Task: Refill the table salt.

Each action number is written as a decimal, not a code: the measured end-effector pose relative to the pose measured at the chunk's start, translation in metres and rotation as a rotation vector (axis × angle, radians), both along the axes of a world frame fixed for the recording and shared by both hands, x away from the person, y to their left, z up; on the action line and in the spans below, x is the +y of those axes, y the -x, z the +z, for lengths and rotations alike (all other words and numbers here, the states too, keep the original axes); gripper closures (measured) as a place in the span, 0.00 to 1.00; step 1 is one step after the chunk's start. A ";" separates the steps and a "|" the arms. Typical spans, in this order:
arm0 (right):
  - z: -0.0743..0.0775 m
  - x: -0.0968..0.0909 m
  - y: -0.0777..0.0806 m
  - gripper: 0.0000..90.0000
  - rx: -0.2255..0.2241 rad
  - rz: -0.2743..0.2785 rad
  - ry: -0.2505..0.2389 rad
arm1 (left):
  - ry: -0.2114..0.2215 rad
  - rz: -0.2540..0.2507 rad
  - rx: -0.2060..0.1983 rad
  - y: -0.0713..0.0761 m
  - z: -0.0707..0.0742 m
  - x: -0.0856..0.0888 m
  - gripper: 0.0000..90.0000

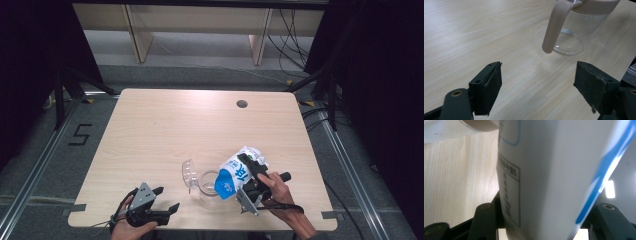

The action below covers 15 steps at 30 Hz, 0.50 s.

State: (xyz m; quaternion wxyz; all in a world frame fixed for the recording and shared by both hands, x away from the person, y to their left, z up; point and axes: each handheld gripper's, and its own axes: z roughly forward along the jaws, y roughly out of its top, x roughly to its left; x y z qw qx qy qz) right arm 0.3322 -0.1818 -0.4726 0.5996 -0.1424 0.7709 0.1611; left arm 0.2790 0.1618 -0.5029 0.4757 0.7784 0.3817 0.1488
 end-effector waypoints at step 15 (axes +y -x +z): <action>-0.001 -0.001 -0.001 0.51 -0.022 -0.004 0.005 | 0.001 0.002 0.000 0.000 0.000 0.000 0.24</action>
